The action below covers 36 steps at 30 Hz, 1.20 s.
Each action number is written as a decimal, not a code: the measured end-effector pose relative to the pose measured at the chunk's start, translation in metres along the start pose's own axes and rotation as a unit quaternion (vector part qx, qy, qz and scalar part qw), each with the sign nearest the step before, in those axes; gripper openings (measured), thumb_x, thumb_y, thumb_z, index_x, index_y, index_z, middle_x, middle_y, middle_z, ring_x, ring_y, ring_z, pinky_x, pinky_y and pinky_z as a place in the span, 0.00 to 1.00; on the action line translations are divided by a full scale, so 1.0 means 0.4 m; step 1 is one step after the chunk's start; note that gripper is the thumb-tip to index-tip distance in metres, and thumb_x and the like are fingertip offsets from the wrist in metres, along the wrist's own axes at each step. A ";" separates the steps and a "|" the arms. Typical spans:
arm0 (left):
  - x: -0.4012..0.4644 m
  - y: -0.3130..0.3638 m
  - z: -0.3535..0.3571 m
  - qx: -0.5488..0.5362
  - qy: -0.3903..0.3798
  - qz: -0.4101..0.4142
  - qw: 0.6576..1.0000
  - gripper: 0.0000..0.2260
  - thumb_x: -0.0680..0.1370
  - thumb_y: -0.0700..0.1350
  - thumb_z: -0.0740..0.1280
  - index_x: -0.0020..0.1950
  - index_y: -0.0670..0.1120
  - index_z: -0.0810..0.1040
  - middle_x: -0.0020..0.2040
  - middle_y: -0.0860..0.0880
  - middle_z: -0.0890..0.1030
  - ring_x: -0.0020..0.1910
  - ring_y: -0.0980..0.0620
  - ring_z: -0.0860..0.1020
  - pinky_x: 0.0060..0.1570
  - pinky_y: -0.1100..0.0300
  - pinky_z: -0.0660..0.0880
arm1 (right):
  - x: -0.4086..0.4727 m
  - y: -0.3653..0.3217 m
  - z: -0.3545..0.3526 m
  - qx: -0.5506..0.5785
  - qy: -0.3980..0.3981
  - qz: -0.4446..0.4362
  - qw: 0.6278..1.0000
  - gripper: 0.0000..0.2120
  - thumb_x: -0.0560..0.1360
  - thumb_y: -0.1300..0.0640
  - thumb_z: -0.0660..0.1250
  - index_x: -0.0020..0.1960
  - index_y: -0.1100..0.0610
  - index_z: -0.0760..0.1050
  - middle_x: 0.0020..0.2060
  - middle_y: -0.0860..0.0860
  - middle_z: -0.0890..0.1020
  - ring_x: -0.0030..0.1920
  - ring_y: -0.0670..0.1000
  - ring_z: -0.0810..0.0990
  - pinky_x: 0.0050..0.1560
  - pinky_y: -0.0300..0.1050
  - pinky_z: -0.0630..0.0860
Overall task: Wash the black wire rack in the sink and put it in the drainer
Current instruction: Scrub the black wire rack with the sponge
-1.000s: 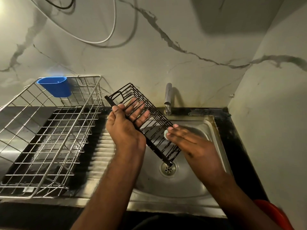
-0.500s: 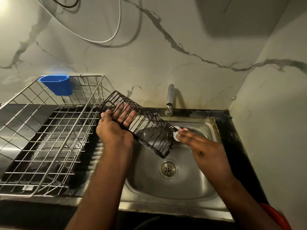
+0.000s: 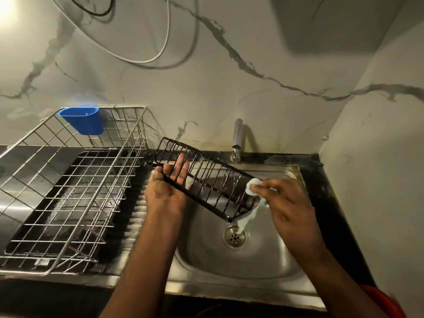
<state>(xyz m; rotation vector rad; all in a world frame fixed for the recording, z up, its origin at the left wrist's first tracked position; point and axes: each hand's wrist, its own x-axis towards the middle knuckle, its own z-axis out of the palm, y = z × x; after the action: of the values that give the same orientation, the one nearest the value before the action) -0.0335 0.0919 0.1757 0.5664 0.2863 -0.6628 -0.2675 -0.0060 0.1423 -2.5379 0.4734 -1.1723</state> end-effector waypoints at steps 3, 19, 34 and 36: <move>0.013 0.000 -0.009 -0.072 0.012 -0.010 0.997 0.19 0.86 0.35 0.48 0.38 0.45 0.68 0.27 0.47 0.73 0.23 0.53 0.79 0.55 0.40 0.80 | 0.007 0.022 0.007 0.020 0.030 0.061 0.998 0.21 0.71 0.74 0.70 0.59 0.55 0.82 0.53 0.48 0.79 0.52 0.55 0.80 0.55 0.46 0.77; -0.021 -0.083 -0.006 0.232 -0.060 0.060 0.969 0.14 0.87 0.48 0.56 0.45 0.46 0.72 0.27 0.53 0.66 0.22 0.58 0.65 0.34 0.48 0.83 | 0.019 0.018 -0.001 0.013 -0.065 0.112 0.992 0.15 0.75 0.69 0.70 0.54 0.52 0.84 0.48 0.38 0.74 0.50 0.39 0.74 0.51 0.25 0.67; -0.065 -0.179 -0.082 0.732 -0.362 0.300 0.493 0.16 0.83 0.57 0.60 0.43 0.48 0.77 0.30 0.51 0.76 0.28 0.54 0.74 0.31 0.53 0.73 | 0.091 0.017 -0.043 0.028 0.020 0.198 0.980 0.11 0.78 0.61 0.69 0.55 0.47 0.83 0.49 0.38 0.78 0.51 0.33 0.78 0.50 0.23 0.69; -0.078 -0.193 -0.085 0.739 -0.381 0.298 0.469 0.18 0.83 0.59 0.58 0.45 0.49 0.78 0.29 0.52 0.75 0.27 0.54 0.73 0.30 0.53 0.73 | 0.089 0.023 -0.058 0.026 0.033 0.198 0.979 0.11 0.78 0.62 0.69 0.55 0.50 0.83 0.48 0.38 0.77 0.51 0.29 0.76 0.49 0.21 0.67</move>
<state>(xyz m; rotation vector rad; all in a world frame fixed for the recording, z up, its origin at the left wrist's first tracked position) -0.1098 0.0774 0.1302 1.8253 -1.5270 -0.2303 -0.2650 -0.0323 0.1769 -2.2245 0.9028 -1.0988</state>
